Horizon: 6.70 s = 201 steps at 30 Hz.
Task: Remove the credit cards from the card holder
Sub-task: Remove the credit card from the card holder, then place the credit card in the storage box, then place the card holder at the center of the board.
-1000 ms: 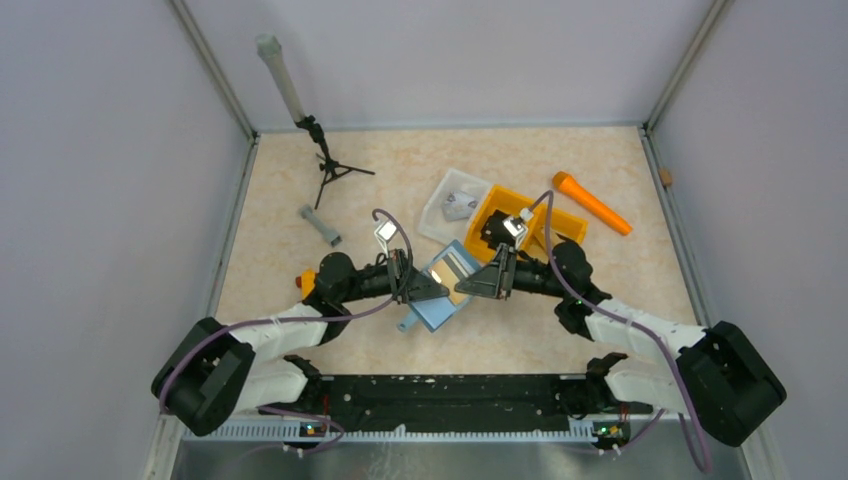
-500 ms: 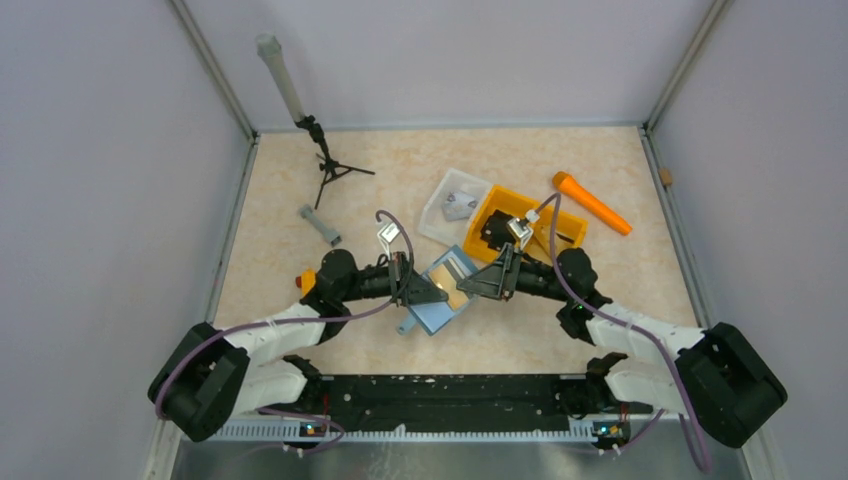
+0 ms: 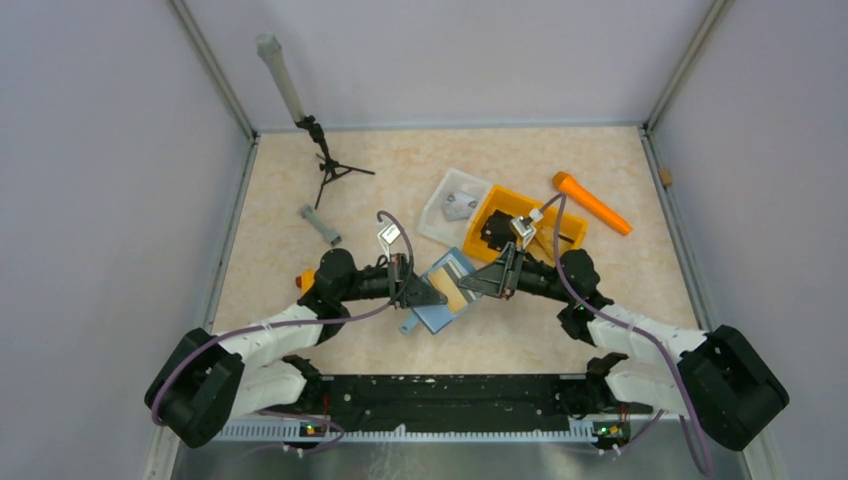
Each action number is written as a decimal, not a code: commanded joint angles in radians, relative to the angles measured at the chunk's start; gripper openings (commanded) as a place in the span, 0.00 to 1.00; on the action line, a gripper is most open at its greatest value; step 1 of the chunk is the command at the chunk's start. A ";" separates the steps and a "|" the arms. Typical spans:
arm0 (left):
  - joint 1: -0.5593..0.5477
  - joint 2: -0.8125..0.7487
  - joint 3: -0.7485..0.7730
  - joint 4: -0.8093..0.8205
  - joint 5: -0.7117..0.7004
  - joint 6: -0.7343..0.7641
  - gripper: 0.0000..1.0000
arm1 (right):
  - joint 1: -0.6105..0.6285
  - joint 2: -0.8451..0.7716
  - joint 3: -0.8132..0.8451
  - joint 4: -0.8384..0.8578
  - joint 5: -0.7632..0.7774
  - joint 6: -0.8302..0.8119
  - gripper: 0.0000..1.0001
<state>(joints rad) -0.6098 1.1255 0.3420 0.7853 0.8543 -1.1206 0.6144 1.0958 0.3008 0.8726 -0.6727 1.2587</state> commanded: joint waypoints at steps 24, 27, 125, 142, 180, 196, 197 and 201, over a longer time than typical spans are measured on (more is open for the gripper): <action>-0.001 -0.073 -0.032 -0.011 0.014 0.056 0.00 | -0.044 -0.101 -0.046 0.041 0.047 0.018 0.02; -0.002 -0.069 -0.028 -0.007 0.016 0.055 0.00 | -0.045 -0.101 -0.047 0.040 0.051 0.022 0.00; -0.430 0.988 1.113 -0.375 -1.018 -0.279 0.00 | -0.292 -0.516 0.669 -0.884 1.170 -0.328 0.00; -0.432 1.128 1.210 -0.414 -1.024 -0.457 0.13 | -0.292 -0.543 0.665 -0.902 1.189 -0.334 0.00; -0.075 -0.186 0.084 -0.281 -0.601 0.233 0.99 | -0.290 -0.419 0.228 -0.451 0.267 -0.177 0.00; 0.110 -0.318 -0.047 -0.310 -0.420 0.335 0.99 | -0.105 -0.278 0.000 -0.203 0.197 -0.069 0.00; 0.120 -0.303 -0.055 -0.295 -0.402 0.331 0.99 | -0.096 -0.270 -0.015 -0.191 0.200 -0.062 0.00; 0.141 -0.234 -0.109 -0.106 -0.306 0.272 0.99 | -0.067 -0.250 -0.059 -0.115 0.212 -0.033 0.00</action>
<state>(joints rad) -0.4839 0.8429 0.2775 0.4812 0.4137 -0.8192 0.5224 0.8371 0.2665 0.5930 -0.4641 1.1851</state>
